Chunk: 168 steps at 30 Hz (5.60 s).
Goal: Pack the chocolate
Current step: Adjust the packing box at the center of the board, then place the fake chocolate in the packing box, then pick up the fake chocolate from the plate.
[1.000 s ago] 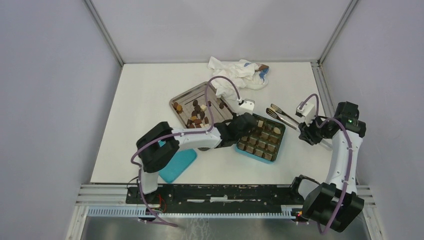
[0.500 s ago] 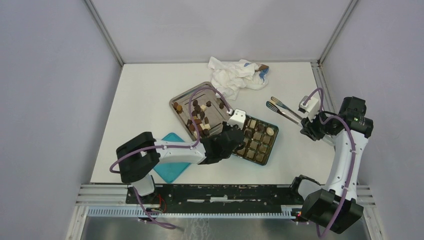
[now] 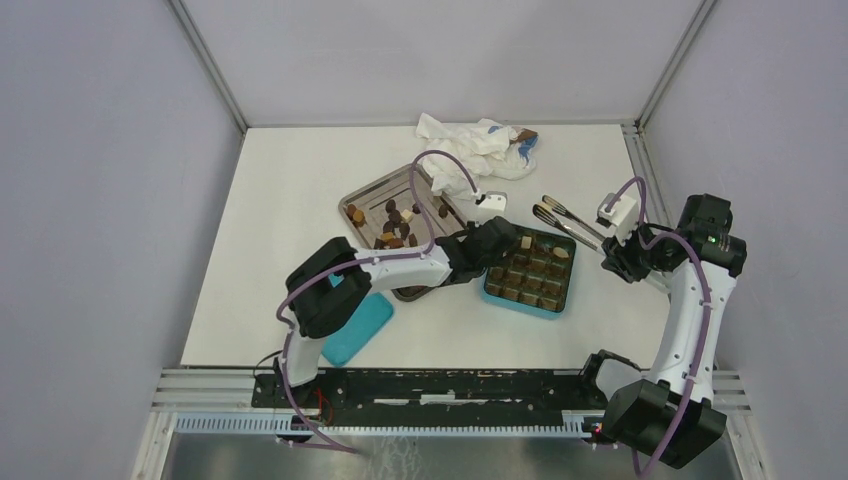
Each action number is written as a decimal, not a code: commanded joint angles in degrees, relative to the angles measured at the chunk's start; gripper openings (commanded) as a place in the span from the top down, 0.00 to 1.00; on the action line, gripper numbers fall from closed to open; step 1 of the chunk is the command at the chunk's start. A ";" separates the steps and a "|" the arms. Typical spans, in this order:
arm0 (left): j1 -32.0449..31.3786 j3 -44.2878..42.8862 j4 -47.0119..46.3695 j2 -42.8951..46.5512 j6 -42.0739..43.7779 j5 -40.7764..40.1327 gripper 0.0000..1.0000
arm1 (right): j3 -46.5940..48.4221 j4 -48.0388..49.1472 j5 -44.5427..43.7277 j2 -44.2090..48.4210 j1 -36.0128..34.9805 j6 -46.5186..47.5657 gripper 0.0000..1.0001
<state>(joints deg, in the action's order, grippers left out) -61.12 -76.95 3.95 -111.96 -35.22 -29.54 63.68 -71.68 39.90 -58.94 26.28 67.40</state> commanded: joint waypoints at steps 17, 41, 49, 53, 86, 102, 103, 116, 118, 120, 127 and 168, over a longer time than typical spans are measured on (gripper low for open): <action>4.34 -14.04 2.91 -10.26 -4.68 9.72 0.76 | -10.11 2.43 -9.62 0.04 0.17 2.30 0.97; 4.35 11.41 -3.62 23.20 3.77 8.40 0.28 | -13.82 8.09 -11.76 -4.33 0.17 -0.95 0.84; 4.31 17.43 3.22 36.48 7.02 7.00 0.27 | -14.20 8.78 -12.48 -5.49 0.17 -1.24 0.74; 4.30 19.63 7.03 42.16 7.36 4.90 0.26 | -14.46 9.14 -12.16 -5.83 0.17 -1.55 0.69; 16.06 21.34 13.89 55.53 11.65 16.29 0.00 | -5.80 3.23 -3.03 -5.64 -1.60 0.53 0.57; 37.00 22.14 20.69 55.50 24.47 15.55 0.00 | 5.83 22.27 -12.68 -15.89 -39.37 -21.21 0.58; 36.99 22.63 21.08 55.83 24.66 15.02 0.00 | 6.54 23.32 -15.16 -17.36 -41.69 -22.21 0.58; 37.01 25.91 20.61 62.07 25.22 8.99 0.01 | 18.83 24.88 -28.55 -37.06 -58.67 -29.68 0.57; 37.00 26.12 20.49 62.64 25.27 9.34 0.01 | 19.77 24.67 -29.47 -39.25 -59.40 -30.14 0.57; 37.06 26.24 20.40 63.08 25.29 9.57 0.01 | 20.53 24.79 -30.20 -40.94 -59.83 -30.56 0.57; 37.13 26.41 20.18 63.52 25.32 10.59 0.01 | 23.47 24.25 -31.12 -45.48 -60.37 -31.62 0.56; 37.12 26.77 20.05 64.59 25.50 10.99 0.01 | 20.92 24.48 -31.74 -42.70 -61.07 -32.28 0.94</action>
<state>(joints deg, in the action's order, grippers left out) -24.18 -50.37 26.06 -48.53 -12.93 -18.96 84.88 -48.66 8.45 -107.48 -34.76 35.68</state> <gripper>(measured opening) 0.990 0.359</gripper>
